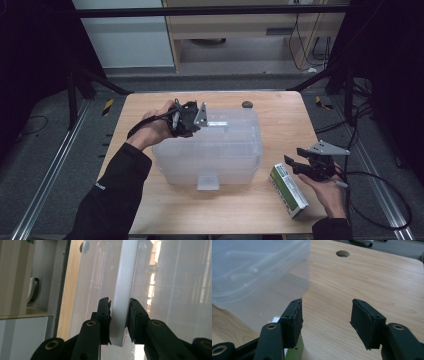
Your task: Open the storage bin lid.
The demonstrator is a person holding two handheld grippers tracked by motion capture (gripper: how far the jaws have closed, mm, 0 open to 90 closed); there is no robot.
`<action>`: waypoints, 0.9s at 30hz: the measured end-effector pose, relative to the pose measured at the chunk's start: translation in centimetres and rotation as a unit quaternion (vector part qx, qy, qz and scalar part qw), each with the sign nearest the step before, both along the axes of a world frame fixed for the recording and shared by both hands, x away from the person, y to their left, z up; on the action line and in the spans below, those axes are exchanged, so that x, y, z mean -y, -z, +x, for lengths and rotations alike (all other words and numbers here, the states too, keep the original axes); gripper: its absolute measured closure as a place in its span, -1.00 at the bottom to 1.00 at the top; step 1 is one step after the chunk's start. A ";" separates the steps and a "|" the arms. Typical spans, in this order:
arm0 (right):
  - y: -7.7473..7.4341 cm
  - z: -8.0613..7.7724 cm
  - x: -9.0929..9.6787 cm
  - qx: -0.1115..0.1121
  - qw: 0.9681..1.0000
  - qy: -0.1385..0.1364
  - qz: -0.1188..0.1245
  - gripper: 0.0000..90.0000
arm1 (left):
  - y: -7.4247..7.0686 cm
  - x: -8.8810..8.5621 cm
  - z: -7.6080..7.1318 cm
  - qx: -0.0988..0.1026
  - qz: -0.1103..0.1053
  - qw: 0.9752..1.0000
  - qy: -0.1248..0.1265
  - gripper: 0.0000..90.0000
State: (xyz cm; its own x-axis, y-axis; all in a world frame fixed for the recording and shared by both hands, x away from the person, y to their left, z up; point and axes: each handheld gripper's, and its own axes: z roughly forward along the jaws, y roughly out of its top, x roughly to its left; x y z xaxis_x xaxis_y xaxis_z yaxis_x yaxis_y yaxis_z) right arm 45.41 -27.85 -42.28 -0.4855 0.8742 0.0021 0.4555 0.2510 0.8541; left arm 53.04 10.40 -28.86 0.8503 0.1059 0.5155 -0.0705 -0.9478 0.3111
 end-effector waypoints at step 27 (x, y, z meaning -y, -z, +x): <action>-2.6 -1.2 -3.2 -0.021 0.995 -0.095 0.012 0.99 | -0.5 -0.3 0.7 0.002 -0.017 1.000 -0.005 0.61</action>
